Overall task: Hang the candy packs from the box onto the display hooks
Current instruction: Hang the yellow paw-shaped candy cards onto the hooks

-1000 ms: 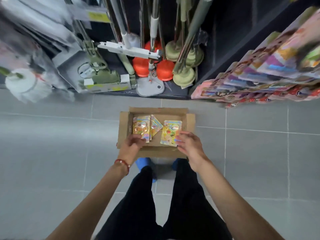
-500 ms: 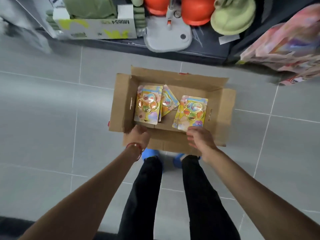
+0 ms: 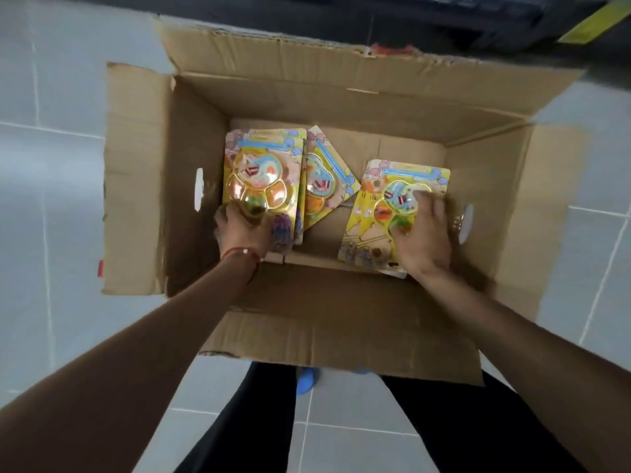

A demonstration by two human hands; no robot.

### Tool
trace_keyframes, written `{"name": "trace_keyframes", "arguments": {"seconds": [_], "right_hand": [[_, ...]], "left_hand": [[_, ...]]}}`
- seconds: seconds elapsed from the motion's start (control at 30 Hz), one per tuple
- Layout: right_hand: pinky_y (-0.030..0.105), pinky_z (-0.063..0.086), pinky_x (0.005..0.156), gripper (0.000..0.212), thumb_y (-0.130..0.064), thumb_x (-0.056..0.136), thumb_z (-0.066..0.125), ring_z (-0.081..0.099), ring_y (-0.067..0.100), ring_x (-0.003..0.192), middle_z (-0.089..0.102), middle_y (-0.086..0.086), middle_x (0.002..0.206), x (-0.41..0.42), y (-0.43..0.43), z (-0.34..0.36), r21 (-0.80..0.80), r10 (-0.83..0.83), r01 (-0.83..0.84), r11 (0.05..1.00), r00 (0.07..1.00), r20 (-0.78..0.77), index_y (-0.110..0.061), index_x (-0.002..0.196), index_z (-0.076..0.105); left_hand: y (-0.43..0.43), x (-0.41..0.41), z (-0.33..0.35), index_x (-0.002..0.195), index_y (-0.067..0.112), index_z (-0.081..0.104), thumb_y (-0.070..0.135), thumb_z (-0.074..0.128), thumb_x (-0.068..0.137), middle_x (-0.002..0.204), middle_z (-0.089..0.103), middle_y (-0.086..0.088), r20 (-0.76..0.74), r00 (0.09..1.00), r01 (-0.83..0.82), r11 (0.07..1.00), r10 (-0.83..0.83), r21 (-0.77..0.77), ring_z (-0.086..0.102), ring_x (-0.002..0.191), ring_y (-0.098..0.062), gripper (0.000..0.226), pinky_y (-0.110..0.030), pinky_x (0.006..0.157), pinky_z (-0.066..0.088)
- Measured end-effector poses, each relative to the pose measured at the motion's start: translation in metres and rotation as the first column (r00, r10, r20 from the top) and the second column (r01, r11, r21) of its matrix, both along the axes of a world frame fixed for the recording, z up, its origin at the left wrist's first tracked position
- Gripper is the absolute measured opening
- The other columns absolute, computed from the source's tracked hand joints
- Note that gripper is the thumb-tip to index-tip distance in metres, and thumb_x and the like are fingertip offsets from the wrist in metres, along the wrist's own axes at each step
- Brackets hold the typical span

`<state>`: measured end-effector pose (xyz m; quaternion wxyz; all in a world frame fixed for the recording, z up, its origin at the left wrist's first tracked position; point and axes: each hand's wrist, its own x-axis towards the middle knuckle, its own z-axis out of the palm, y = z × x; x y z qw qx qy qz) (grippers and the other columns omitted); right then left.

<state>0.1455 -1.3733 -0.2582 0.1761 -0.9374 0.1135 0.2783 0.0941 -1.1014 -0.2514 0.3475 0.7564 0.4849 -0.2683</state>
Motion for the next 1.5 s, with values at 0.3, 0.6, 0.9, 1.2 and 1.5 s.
{"name": "trace_keyframes", "arguments": {"seconds": [0.3,0.6,0.9,1.2,1.5], "right_hand": [[0.048,0.009,0.128,0.106,-0.032,0.084,0.081,0.000,0.027,0.158,0.007,0.006,0.171,0.051,-0.005,-0.021,-0.076,0.409,-0.418,0.905,0.906,-0.114,-0.014,0.163,0.012],[0.052,0.020,0.122,0.119,-0.048,0.064,0.092,0.032,0.028,0.143,0.035,0.008,0.150,0.063,-0.003,-0.017,-0.152,0.424,-0.434,0.888,0.901,-0.096,-0.020,0.158,0.024],[0.045,0.034,0.104,0.088,-0.056,0.065,0.088,0.048,0.028,0.127,0.049,0.005,0.136,0.061,-0.004,0.026,-0.167,0.402,-0.425,0.890,0.903,-0.153,-0.025,0.139,0.051],[0.040,0.046,0.084,0.062,-0.046,0.088,0.073,0.059,0.038,0.116,0.065,0.013,0.126,0.035,-0.010,0.109,-0.092,0.253,-0.272,0.958,0.951,-0.177,-0.019,0.139,0.050],[0.035,0.059,0.089,0.035,-0.034,0.075,0.087,0.073,0.010,0.093,0.076,-0.013,0.098,0.013,-0.023,0.232,0.345,-0.420,0.452,0.823,0.892,-0.166,-0.025,0.106,0.073]], "left_hand": [[0.003,-0.001,-0.027,0.138,0.009,0.032,0.044,0.086,0.073,0.148,0.033,-0.014,-0.003,0.993,-0.121,0.992,0.122,0.027,0.034,0.139,-0.039,0.092,-0.051,0.115,0.033],[-0.006,0.002,-0.029,0.132,0.009,0.042,0.055,0.092,0.059,0.143,0.039,-0.014,-0.051,0.982,-0.177,0.982,0.181,0.073,0.041,0.136,-0.039,0.100,-0.056,0.113,0.035],[-0.015,0.004,0.013,0.132,0.009,0.032,0.016,0.088,0.070,0.115,0.054,-0.010,0.116,0.958,-0.272,0.960,0.264,0.063,0.057,0.102,-0.028,0.083,-0.038,0.093,0.049],[-0.029,0.012,0.078,0.121,0.007,0.065,0.032,0.071,0.092,0.116,0.071,-0.017,0.032,0.974,-0.218,0.971,0.222,-0.100,0.066,0.109,-0.036,0.039,-0.046,0.096,0.054],[-0.039,0.005,0.210,0.118,0.012,0.067,0.023,0.068,0.094,0.116,0.072,-0.015,0.107,0.925,-0.345,0.924,0.364,-0.164,0.066,0.112,-0.037,0.027,-0.049,0.098,0.054]]}}
